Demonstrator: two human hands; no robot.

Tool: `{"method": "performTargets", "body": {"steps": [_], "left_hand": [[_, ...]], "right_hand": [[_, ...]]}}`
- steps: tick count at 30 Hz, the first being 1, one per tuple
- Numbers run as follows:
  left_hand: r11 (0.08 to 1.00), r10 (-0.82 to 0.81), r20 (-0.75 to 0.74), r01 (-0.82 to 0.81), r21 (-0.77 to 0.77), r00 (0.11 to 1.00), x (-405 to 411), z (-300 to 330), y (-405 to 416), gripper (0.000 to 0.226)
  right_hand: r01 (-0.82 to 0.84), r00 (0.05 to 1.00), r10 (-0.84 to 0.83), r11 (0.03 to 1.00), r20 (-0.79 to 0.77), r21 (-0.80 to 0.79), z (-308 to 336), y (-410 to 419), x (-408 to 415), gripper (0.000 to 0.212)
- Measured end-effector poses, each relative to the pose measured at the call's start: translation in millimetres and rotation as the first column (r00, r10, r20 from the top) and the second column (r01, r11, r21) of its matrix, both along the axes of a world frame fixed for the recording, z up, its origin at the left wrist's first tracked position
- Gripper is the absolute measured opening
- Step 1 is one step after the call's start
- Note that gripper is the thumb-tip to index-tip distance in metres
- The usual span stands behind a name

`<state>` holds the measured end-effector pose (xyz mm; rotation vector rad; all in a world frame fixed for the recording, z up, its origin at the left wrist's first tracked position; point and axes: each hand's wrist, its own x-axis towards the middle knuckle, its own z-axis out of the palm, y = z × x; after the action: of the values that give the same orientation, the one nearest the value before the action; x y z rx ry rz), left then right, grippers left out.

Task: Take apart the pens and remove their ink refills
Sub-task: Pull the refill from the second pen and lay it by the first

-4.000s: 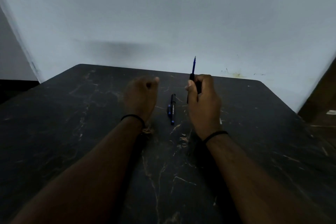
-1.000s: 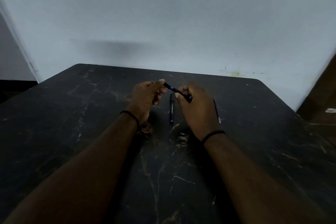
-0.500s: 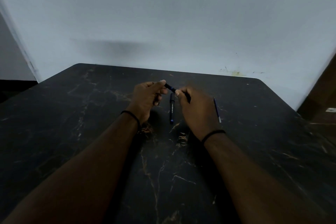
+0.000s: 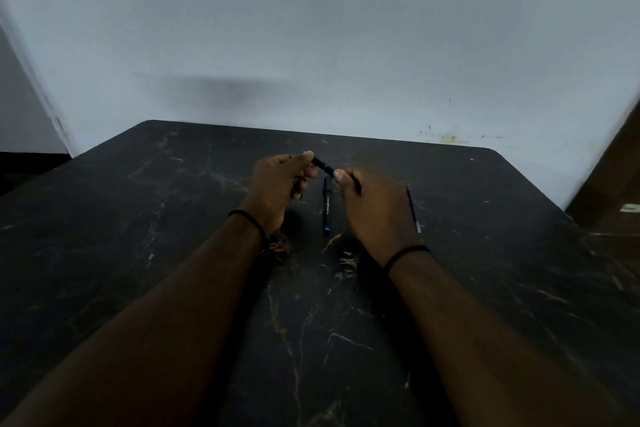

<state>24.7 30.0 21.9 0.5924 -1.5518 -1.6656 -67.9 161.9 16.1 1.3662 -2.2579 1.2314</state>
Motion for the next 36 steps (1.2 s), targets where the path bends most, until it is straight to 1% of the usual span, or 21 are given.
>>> {"method": "performTargets", "body": {"steps": [1,3,5,7,8,10,11,12,14,16,20,23,26,27,29,30,31,33,36], "left_hand": [[1.000,-0.003,0.002,0.003,0.000,1.000,-0.3,-0.3,-0.3,0.017],[1.000,-0.014,0.003,0.014,0.005,1.000,-1.0,-0.6,-0.4,0.016],[1.000,-0.012,-0.003,0.012,0.007,1.000,-1.8,-0.6,-0.2,0.016],[1.000,-0.005,-0.009,0.006,0.005,1.000,-1.9,-0.7,0.3,0.016],[1.000,-0.002,-0.011,0.002,0.007,1.000,-1.9,-0.5,0.4,0.016],[1.000,0.003,-0.014,-0.003,0.009,1.000,-1.9,-0.1,0.3,0.016],[1.000,0.004,-0.013,-0.004,0.007,1.000,-2.3,-0.2,0.7,0.016],[1.000,0.003,-0.012,-0.003,0.004,1.000,-2.3,0.0,1.2,0.017],[1.000,0.000,-0.011,0.000,0.005,1.000,-2.5,0.0,2.3,0.018],[1.000,-0.008,-0.012,0.008,0.004,1.000,-2.6,0.3,3.9,0.017],[0.998,-0.038,-0.016,0.038,-0.045,0.999,-3.0,0.3,6.2,0.011],[0.996,-0.051,-0.034,0.049,-0.070,0.998,-3.1,-1.0,5.3,0.008],[0.997,-0.056,-0.049,0.053,-0.058,0.997,-2.7,-2.5,2.1,0.011],[0.997,-0.057,-0.051,0.054,-0.056,0.997,-2.9,-2.9,1.4,0.012],[0.997,-0.065,-0.061,0.063,-0.048,0.996,-3.6,-3.5,0.7,0.012],[0.997,-0.072,-0.067,0.069,-0.042,0.995,-3.9,-3.6,0.5,0.011],[0.996,-0.077,-0.071,0.074,-0.039,0.995,-4.0,-3.6,0.5,0.011],[0.996,-0.086,-0.068,0.084,-0.039,0.994,-3.9,-3.6,0.5,0.010],[0.996,-0.087,-0.067,0.085,-0.034,0.994,-3.5,-3.3,1.4,0.010]], "right_hand": [[-0.003,1.000,0.003,1.000,0.002,0.001,0.0,-0.2,0.1,0.028],[-0.027,0.997,0.030,0.999,0.077,-0.038,-0.2,-0.3,0.5,0.016],[-0.022,0.994,0.030,0.997,0.109,-0.070,-0.9,-0.1,0.8,0.016],[-0.006,0.996,0.011,0.998,0.092,-0.057,-1.3,-0.3,-0.4,0.014],[-0.001,0.997,0.004,0.999,0.082,-0.032,-1.6,-0.4,-1.1,0.017],[0.003,0.998,-0.005,1.000,0.057,0.023,-2.7,-0.7,-1.3,0.031],[0.002,0.999,-0.004,0.999,0.051,0.036,-2.8,-0.8,-0.7,0.035],[-0.008,0.998,0.006,1.000,0.063,0.030,-2.8,-1.0,0.0,0.034],[-0.031,0.994,0.032,1.000,0.109,-0.005,-3.5,-2.9,0.9,0.021],[-0.013,0.994,0.017,0.999,0.108,-0.039,-5.8,-4.6,0.3,0.014],[0.031,0.996,-0.026,0.998,0.090,-0.057,-9.7,-6.5,-1.4,0.014],[0.025,0.997,-0.020,0.998,0.076,-0.062,-10.8,-8.3,-2.8,0.014],[-0.006,1.000,0.006,1.000,0.024,-0.008,-11.8,-10.8,-2.6,0.025],[-0.020,0.999,0.020,1.000,0.030,-0.006,-12.1,-11.5,-2.5,0.025],[-0.043,0.994,0.048,0.998,0.100,-0.050,-12.8,-13.2,-3.5,0.013],[-0.035,0.991,0.044,0.997,0.129,-0.071,-13.4,-13.6,-3.9,0.013],[-0.015,0.990,0.027,0.996,0.138,-0.086,-14.4,-13.6,-4.4,0.018],[0.029,0.991,-0.015,0.994,0.131,-0.102,-16.3,-13.9,-6.1,0.022],[0.026,0.991,-0.012,0.994,0.130,-0.108,-17.2,-13.7,-7.8,0.016]]}}
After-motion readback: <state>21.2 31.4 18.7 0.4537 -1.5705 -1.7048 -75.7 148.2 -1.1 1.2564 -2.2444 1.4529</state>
